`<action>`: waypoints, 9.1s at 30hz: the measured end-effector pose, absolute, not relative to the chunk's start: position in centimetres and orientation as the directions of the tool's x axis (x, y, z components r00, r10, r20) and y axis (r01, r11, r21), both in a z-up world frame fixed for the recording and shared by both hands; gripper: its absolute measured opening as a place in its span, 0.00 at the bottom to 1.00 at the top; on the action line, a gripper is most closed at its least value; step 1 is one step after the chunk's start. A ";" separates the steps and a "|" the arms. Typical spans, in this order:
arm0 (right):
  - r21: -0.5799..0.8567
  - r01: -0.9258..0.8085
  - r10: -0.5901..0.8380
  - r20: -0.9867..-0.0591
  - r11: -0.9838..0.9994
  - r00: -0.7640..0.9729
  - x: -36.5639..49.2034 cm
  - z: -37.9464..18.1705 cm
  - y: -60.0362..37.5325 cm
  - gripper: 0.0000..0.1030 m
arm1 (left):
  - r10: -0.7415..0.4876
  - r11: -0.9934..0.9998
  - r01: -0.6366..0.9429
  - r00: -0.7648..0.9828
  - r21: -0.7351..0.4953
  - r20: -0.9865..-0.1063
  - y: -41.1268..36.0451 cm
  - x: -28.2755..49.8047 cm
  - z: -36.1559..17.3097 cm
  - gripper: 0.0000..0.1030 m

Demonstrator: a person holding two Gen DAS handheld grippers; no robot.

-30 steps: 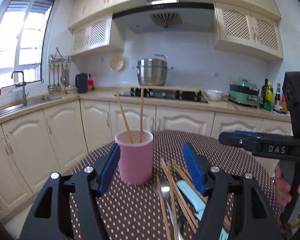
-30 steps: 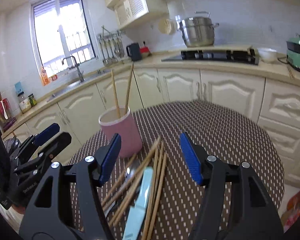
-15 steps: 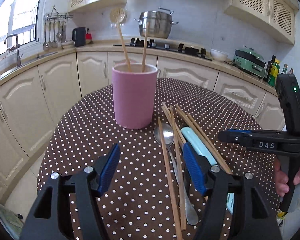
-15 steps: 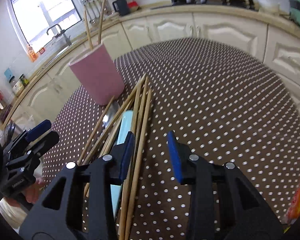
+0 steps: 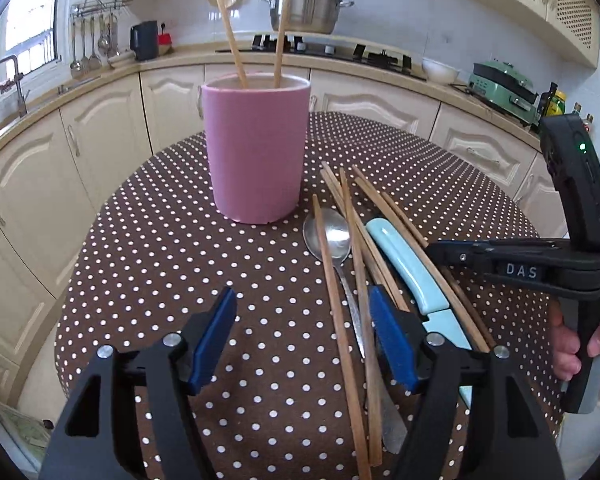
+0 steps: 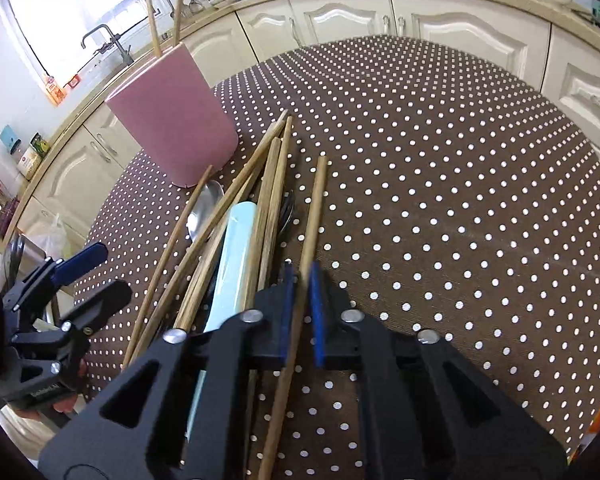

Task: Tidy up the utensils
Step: 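Move both tools back to the pile and grasp one chopstick each, then lift the chopsticks with both tools and lower them toward the pink cup, then insert the chopsticks into the pink cup with both tools, then open both tools and move them back down to the chopstick pile, then close the right tool on a chopstick while the left tool grasps another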

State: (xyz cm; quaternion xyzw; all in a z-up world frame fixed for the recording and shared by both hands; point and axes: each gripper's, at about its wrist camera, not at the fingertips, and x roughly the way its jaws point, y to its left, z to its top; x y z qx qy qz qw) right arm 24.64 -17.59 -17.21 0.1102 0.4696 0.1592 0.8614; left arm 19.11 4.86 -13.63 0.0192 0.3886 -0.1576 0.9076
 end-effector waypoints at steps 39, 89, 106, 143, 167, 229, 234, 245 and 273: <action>0.316 -0.195 0.361 -0.647 0.929 0.671 25.6 -12.4 -18.7 0.06 | -0.271 0.958 0.251 0.649 -0.136 -0.711 5.2 22.6 -12.1 0.05; 0.429 -0.439 0.517 -0.079 0.790 0.852 34.6 -1.9 -14.4 0.06 | -0.013 0.970 0.021 0.999 -0.243 0.036 7.2 28.4 2.3 0.05; 0.284 -0.475 0.497 -0.007 0.833 0.868 35.9 -5.5 -11.6 0.06 | -0.001 0.979 -0.011 0.998 -0.202 -0.057 7.3 31.2 -1.8 0.05; 0.240 -0.466 0.523 -0.323 0.852 0.789 31.2 -7.8 -13.3 0.08 | -0.007 1.000 0.005 0.996 -0.016 -0.085 6.1 24.2 -4.5 0.47; 0.232 -0.282 0.348 -0.331 0.931 0.877 17.8 -4.8 -19.8 0.68 | -0.069 0.996 0.073 0.993 0.042 -0.095 2.7 11.9 -2.6 0.66; 0.222 -0.220 0.309 -0.778 0.950 0.548 25.5 -17.8 -17.2 0.05 | -0.166 0.963 0.264 0.736 0.053 -0.656 0.9 17.8 -13.3 0.68; 0.237 -0.230 0.327 -0.774 0.944 0.542 24.2 -17.7 -18.2 0.05 | -0.154 0.964 0.264 0.670 0.039 -0.726 0.5 20.3 -14.1 0.67; 0.275 -0.243 0.364 -0.773 0.930 0.520 24.0 -17.6 -19.2 0.06 | -0.049 0.951 0.263 0.644 0.161 -0.763 -1.7 22.9 -14.7 0.68; 0.017 -0.360 0.202 -0.851 0.933 0.484 28.2 -16.8 -15.3 0.06 | 0.018 0.947 0.255 0.565 0.195 -0.825 -4.3 27.4 -14.5 0.33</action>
